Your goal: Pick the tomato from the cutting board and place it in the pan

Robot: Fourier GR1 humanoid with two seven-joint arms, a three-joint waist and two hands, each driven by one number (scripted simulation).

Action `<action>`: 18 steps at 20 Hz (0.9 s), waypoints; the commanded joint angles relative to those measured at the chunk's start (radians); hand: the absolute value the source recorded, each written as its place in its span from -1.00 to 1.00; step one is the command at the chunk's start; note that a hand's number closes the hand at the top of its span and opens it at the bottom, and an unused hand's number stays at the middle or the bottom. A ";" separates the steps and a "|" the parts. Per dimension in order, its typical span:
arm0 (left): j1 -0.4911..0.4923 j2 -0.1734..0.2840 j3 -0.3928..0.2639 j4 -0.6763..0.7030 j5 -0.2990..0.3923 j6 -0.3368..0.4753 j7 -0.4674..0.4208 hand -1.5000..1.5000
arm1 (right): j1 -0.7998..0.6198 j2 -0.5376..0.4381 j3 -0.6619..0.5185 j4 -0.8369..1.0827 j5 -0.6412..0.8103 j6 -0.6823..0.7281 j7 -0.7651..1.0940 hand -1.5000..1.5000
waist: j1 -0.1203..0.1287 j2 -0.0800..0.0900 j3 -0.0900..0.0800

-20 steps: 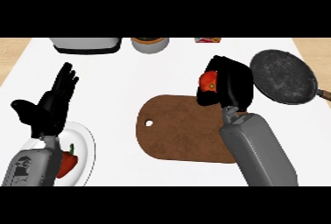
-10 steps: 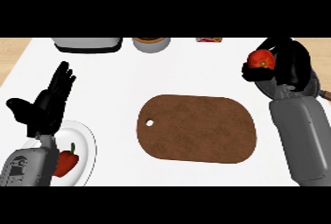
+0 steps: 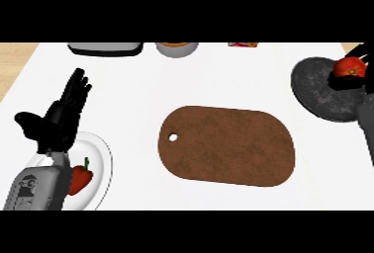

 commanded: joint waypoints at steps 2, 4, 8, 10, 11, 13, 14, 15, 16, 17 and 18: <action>-0.017 0.005 -0.006 0.019 0.002 -0.020 -0.004 0.00 | -0.079 -0.077 -0.070 0.271 -0.007 -0.098 -0.130 1.00 | 0.022 0.010 0.002; -0.053 -0.043 -0.039 0.040 -0.039 0.033 -0.016 0.00 | -0.068 -0.098 -0.109 0.302 -0.047 -0.113 -0.190 1.00 | 0.017 0.017 0.003; -0.032 -0.006 -0.007 0.042 0.001 -0.014 -0.016 0.00 | -0.068 -0.115 -0.145 0.392 -0.066 -0.163 -0.277 1.00 | 0.029 0.018 0.004; -0.036 -0.035 -0.040 0.018 -0.024 0.010 -0.008 0.00 | -0.067 -0.077 -0.213 0.393 -0.166 -0.105 -0.322 1.00 | 0.028 0.019 0.008; -0.027 -0.010 -0.015 0.013 0.011 -0.025 -0.006 0.00 | -0.078 -0.117 -0.209 0.432 -0.145 -0.090 -0.300 1.00 | 0.049 0.024 0.007; -0.043 -0.004 -0.018 0.019 0.007 -0.027 -0.001 0.00 | -0.111 -0.120 -0.214 0.489 -0.166 0.063 -0.262 -1.00 | 0.049 0.023 0.006; -0.032 -0.012 -0.015 0.033 0.002 -0.017 -0.011 0.00 | -0.096 -0.125 -0.230 0.503 -0.191 0.121 -0.302 -1.00 | 0.033 0.019 0.005; -0.037 -0.018 -0.021 0.017 0.004 -0.017 -0.010 0.00 | -0.081 -0.103 -0.249 0.517 -0.213 0.128 -0.322 -1.00 | 0.042 0.024 0.008; -0.044 -0.024 -0.032 0.012 -0.007 -0.009 -0.001 0.00 | -0.080 -0.105 -0.254 0.529 -0.217 0.142 -0.334 -1.00 | 0.049 0.028 0.009; -0.020 -0.041 -0.033 0.036 -0.006 -0.007 -0.042 0.00 | -0.095 -0.121 -0.264 0.532 -0.228 0.172 -0.352 -1.00 | 0.046 0.028 0.007; -0.056 -0.019 -0.022 0.011 0.000 -0.007 0.009 0.00 | -0.083 -0.124 -0.274 0.541 -0.237 0.186 -0.376 -1.00 | 0.047 0.026 0.009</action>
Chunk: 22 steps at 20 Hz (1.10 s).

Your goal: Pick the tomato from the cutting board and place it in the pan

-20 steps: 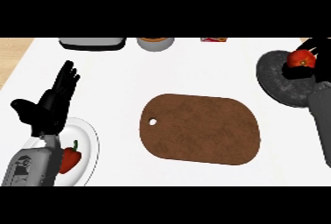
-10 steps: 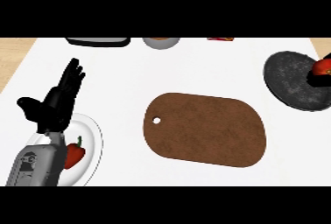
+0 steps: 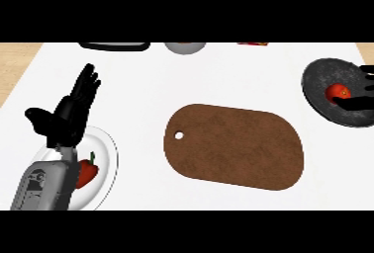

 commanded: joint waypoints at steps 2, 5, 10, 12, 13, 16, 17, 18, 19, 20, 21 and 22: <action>0.019 0.017 0.006 -0.018 0.001 -0.011 -0.005 0.00 | 0.026 -0.012 -0.037 0.060 -0.040 0.077 -0.102 -1.00 | 0.003 -0.005 -0.001; -0.002 -0.007 0.003 0.029 -0.017 0.019 -0.021 0.00 | 0.026 -0.001 -0.092 0.028 -0.097 0.037 -0.202 -1.00 | -0.014 -0.004 0.000; 0.017 -0.008 0.005 0.000 -0.009 0.022 0.019 0.00 | 0.042 0.014 -0.219 -0.008 -0.229 0.000 -0.340 -1.00 | -0.031 -0.018 -0.001; 0.028 0.042 0.047 -0.007 0.025 -0.019 0.010 0.00 | 0.053 -0.009 -0.255 0.007 -0.276 0.087 -0.375 -1.00 | -0.037 -0.023 -0.003; 0.022 0.009 0.020 -0.005 -0.001 0.013 0.014 0.00 | 0.058 -0.036 -0.262 0.016 -0.285 0.130 -0.385 -1.00 | -0.042 -0.023 -0.004; 0.061 0.005 0.029 0.047 -0.010 0.011 -0.058 0.00 | 0.129 -0.022 -0.299 0.028 -0.349 0.278 -0.466 -1.00 | -0.072 -0.033 -0.007; 0.062 0.047 0.058 -0.001 0.012 -0.006 -0.009 0.00 | 0.160 -0.045 -0.292 0.027 -0.351 0.339 -0.489 -1.00 | -0.070 -0.037 -0.007; 0.066 0.024 0.042 -0.009 0.003 0.008 -0.012 0.00 | 0.153 -0.028 -0.280 0.011 -0.356 0.360 -0.495 -1.00 | -0.075 -0.040 -0.008; 0.060 0.016 0.033 -0.012 -0.017 0.030 0.001 0.00 | 0.185 -0.078 -0.275 -0.001 -0.361 0.442 -0.500 -1.00 | -0.088 -0.044 -0.009; 0.027 0.007 0.046 0.041 -0.010 0.035 -0.021 0.00 | 0.215 -0.043 -0.281 -0.001 -0.378 0.444 -0.540 -1.00 | -0.088 -0.041 -0.009; 0.038 0.060 0.078 -0.010 0.012 0.008 0.030 0.00 | 0.219 -0.074 -0.265 -0.037 -0.379 0.496 -0.502 -1.00 | -0.100 -0.051 -0.011; 0.071 0.031 0.038 -0.037 -0.012 0.018 0.031 0.00 | 0.246 -0.052 -0.265 -0.062 -0.400 0.495 -0.532 -1.00 | -0.092 -0.048 -0.011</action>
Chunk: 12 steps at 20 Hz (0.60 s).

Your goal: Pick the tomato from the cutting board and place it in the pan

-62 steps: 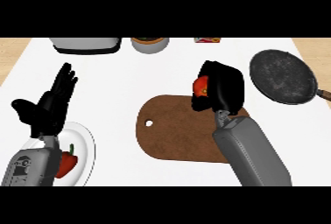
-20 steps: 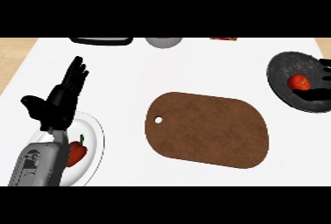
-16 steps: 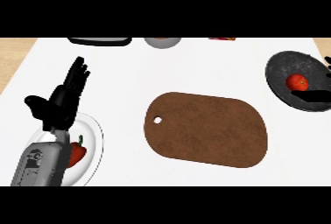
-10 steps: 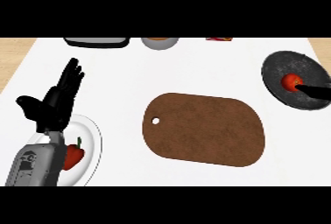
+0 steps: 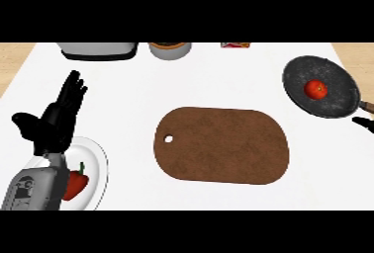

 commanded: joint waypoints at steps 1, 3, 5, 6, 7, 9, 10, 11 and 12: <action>0.011 0.002 -0.001 -0.024 -0.002 0.002 0.032 0.00 | 0.082 -0.017 -0.001 -0.077 -0.064 0.138 -0.035 -1.00 | -0.018 -0.009 -0.003; 0.010 0.004 0.019 0.007 -0.003 0.014 0.001 0.00 | 0.164 0.021 0.012 -0.139 -0.077 0.162 -0.055 -1.00 | -0.031 -0.013 -0.004; 0.056 -0.007 0.008 -0.037 0.008 0.002 0.025 0.00 | 0.194 0.021 0.034 -0.243 -0.096 0.181 0.012 -1.00 | -0.025 -0.013 -0.004; 0.009 -0.009 0.021 0.041 -0.005 0.017 -0.033 0.00 | 0.240 0.021 0.021 -0.265 -0.113 0.217 -0.002 -1.00 | -0.039 -0.013 -0.005; 0.074 0.008 0.015 -0.062 0.008 -0.005 0.004 0.00 | 0.284 0.064 0.017 -0.325 -0.132 0.190 -0.015 -1.00 | -0.029 -0.015 -0.005; 0.006 -0.010 -0.005 -0.083 -0.014 0.040 0.097 0.00 | 0.295 0.047 0.030 -0.421 -0.149 0.252 0.078 -1.00 | -0.036 -0.017 -0.005; 0.070 0.035 0.039 -0.049 0.018 -0.020 0.001 0.00 | 0.377 0.115 0.039 -0.460 -0.152 0.256 0.035 -1.00 | -0.040 -0.017 -0.006; 0.027 0.018 0.027 -0.018 0.006 -0.002 0.025 0.00 | 0.404 0.114 0.039 -0.555 -0.178 0.268 0.101 -1.00 | -0.035 -0.012 -0.005; -0.032 0.004 0.031 0.074 -0.014 0.025 -0.011 0.00 | 0.417 0.148 0.057 -0.603 -0.172 0.261 0.124 -1.00 | -0.043 -0.010 -0.006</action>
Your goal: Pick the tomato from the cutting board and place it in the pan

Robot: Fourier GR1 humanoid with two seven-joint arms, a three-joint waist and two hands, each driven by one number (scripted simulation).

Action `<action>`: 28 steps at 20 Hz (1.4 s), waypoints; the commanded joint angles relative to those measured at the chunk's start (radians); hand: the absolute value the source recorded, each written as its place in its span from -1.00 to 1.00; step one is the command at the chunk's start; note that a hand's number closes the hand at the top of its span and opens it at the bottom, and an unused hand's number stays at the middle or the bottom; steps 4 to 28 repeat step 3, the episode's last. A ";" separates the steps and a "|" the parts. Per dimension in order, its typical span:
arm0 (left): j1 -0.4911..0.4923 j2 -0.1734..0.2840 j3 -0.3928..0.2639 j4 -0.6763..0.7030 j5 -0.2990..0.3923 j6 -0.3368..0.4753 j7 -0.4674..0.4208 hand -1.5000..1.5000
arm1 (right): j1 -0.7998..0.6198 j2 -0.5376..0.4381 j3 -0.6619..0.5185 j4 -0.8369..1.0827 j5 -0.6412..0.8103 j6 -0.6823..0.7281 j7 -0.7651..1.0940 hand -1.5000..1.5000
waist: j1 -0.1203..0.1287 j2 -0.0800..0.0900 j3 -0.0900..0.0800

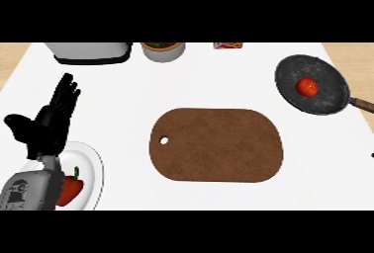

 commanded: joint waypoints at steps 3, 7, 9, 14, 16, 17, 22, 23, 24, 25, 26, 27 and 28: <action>0.004 -0.012 -0.006 0.028 -0.011 -0.001 -0.049 0.00 | 0.162 0.094 0.024 -0.402 -0.062 -0.006 0.234 -1.00 | 0.011 0.005 0.001; 0.004 -0.012 -0.006 0.028 -0.011 -0.001 -0.049 0.00 | 0.162 0.094 0.024 -0.402 -0.062 -0.006 0.234 -1.00 | 0.011 0.005 0.001; 0.004 -0.012 -0.006 0.028 -0.011 -0.001 -0.049 0.00 | 0.162 0.094 0.024 -0.402 -0.062 -0.006 0.234 -1.00 | 0.011 0.005 0.001; 0.004 -0.012 -0.006 0.028 -0.011 -0.001 -0.049 0.00 | 0.162 0.094 0.024 -0.402 -0.062 -0.006 0.234 -1.00 | 0.011 0.005 0.001; 0.004 -0.012 -0.006 0.028 -0.011 -0.001 -0.049 0.00 | 0.162 0.094 0.024 -0.402 -0.062 -0.006 0.234 -1.00 | 0.011 0.005 0.001; 0.004 -0.012 -0.006 0.028 -0.011 -0.001 -0.049 0.00 | 0.162 0.094 0.024 -0.402 -0.062 -0.006 0.234 -1.00 | 0.011 0.005 0.001; 0.004 -0.012 -0.006 0.028 -0.011 -0.001 -0.049 0.00 | 0.162 0.094 0.024 -0.402 -0.062 -0.006 0.234 -1.00 | 0.011 0.005 0.001; 0.004 -0.012 -0.006 0.028 -0.011 -0.001 -0.049 0.00 | 0.162 0.094 0.024 -0.402 -0.062 -0.006 0.234 -1.00 | 0.011 0.005 0.001; 0.004 -0.012 -0.006 0.028 -0.011 -0.001 -0.049 0.00 | 0.162 0.094 0.024 -0.402 -0.062 -0.006 0.234 -1.00 | 0.011 0.005 0.001; 0.004 -0.012 -0.006 0.028 -0.011 -0.001 -0.049 0.00 | 0.162 0.094 0.024 -0.402 -0.062 -0.006 0.234 -1.00 | 0.011 0.005 0.001; 0.004 -0.012 -0.006 0.028 -0.011 -0.001 -0.049 0.00 | 0.162 0.094 0.024 -0.402 -0.062 -0.006 0.234 -1.00 | 0.011 0.005 0.001; 0.004 -0.012 -0.006 0.028 -0.011 -0.001 -0.049 0.00 | 0.162 0.094 0.024 -0.402 -0.062 -0.006 0.234 -1.00 | 0.011 0.005 0.001; 0.004 -0.012 -0.006 0.028 -0.011 -0.001 -0.049 0.00 | 0.162 0.094 0.024 -0.402 -0.062 -0.006 0.234 -1.00 | 0.011 0.005 0.001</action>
